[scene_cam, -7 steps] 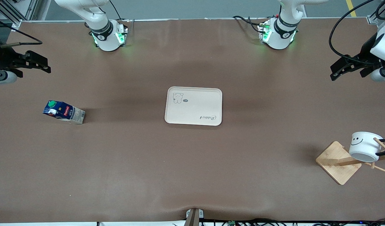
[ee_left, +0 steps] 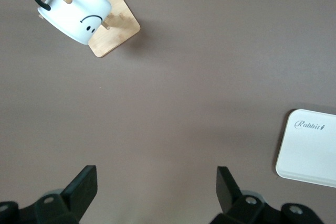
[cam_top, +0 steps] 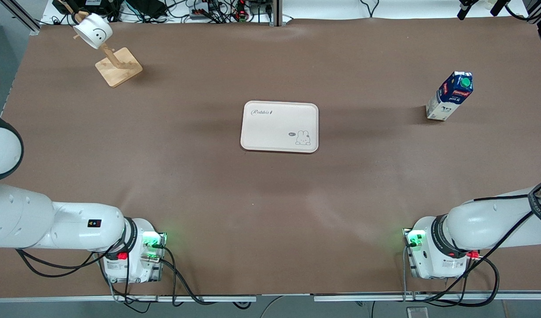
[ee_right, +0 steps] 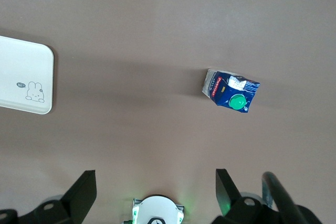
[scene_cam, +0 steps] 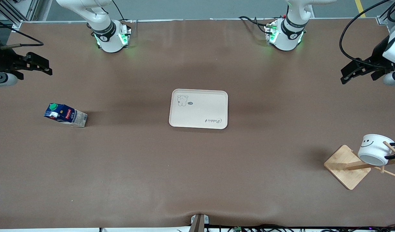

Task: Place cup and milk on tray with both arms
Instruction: 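Move the left gripper toward the white mug on the wooden stand, then close the left gripper on the white mug's rim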

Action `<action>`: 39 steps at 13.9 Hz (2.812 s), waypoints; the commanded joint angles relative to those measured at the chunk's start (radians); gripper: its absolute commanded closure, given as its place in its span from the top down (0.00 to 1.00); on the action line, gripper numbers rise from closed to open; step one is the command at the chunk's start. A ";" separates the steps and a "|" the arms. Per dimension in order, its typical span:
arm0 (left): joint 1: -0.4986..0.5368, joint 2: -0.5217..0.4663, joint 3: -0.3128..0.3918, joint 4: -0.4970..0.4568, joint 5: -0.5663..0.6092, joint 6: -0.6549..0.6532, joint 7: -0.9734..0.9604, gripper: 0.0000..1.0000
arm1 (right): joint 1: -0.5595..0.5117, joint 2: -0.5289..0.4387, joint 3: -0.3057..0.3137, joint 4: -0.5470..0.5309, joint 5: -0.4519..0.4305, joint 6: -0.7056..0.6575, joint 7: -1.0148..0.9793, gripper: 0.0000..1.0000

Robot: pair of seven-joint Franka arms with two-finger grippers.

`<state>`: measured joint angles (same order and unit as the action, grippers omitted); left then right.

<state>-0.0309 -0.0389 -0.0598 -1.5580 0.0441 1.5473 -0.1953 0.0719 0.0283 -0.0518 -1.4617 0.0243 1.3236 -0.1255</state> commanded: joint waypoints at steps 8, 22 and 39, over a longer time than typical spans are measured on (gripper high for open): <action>0.152 -0.010 -0.003 -0.183 -0.085 0.328 0.028 1.00 | -0.011 -0.004 0.006 0.000 0.019 0.003 -0.005 1.00; 0.394 0.164 -0.003 -0.336 -0.547 0.712 0.851 1.00 | -0.014 0.002 0.006 -0.002 0.019 0.003 -0.003 1.00; 0.399 0.399 -0.003 -0.160 -0.668 0.731 1.054 0.28 | -0.015 0.022 0.004 -0.002 0.022 0.002 -0.003 1.00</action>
<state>0.3643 0.3511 -0.0615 -1.7333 -0.5982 2.2678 0.8286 0.0713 0.0556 -0.0521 -1.4622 0.0257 1.3263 -0.1255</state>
